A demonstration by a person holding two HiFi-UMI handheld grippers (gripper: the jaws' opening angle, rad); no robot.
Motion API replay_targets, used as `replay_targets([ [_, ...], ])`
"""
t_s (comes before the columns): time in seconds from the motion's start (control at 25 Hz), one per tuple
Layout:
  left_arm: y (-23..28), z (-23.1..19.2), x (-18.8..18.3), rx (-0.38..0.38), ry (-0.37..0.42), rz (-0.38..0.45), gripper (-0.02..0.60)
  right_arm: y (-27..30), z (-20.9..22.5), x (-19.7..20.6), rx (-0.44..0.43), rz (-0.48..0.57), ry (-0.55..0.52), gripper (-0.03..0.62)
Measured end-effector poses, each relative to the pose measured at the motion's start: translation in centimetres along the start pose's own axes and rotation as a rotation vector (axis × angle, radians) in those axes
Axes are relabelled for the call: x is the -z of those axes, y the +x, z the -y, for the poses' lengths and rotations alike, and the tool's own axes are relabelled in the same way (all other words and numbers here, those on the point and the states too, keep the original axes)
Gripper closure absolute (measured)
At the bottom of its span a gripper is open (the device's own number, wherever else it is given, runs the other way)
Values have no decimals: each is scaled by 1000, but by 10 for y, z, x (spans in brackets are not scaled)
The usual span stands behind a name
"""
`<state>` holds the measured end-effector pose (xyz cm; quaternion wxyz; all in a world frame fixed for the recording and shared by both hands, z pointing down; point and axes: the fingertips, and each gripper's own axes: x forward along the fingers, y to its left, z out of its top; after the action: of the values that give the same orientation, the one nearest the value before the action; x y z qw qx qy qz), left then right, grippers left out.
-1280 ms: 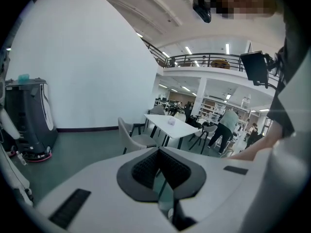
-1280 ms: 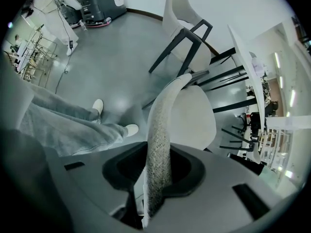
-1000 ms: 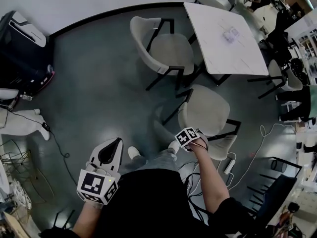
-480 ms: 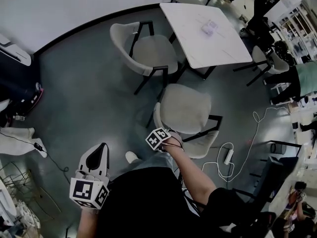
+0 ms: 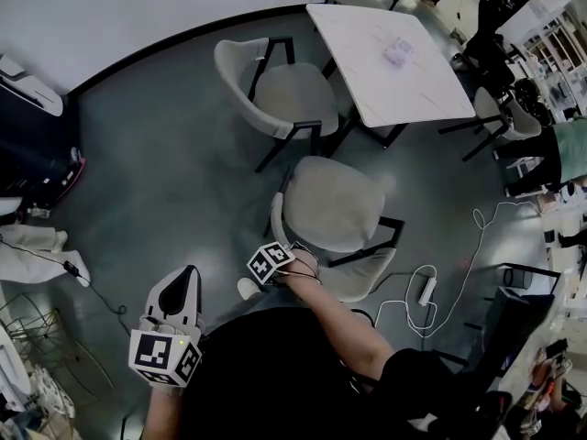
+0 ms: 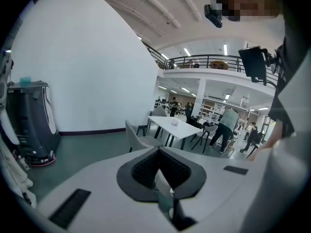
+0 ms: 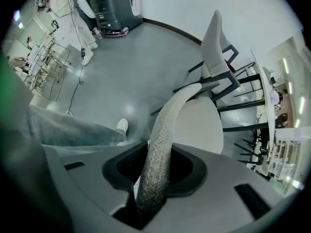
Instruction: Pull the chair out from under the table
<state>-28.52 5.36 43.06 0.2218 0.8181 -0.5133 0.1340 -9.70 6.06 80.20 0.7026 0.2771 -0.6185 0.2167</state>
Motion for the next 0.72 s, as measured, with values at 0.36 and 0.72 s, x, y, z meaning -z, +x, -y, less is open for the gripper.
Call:
replay_targets([
  [0.36, 0, -14, 4, -31, -14, -16, 577, -10, -35, -37, -6, 23, -67, 487],
  [0.72, -2, -17, 9, -53, -21, -33, 577, -17, -67, -60, -13, 40, -176, 462],
])
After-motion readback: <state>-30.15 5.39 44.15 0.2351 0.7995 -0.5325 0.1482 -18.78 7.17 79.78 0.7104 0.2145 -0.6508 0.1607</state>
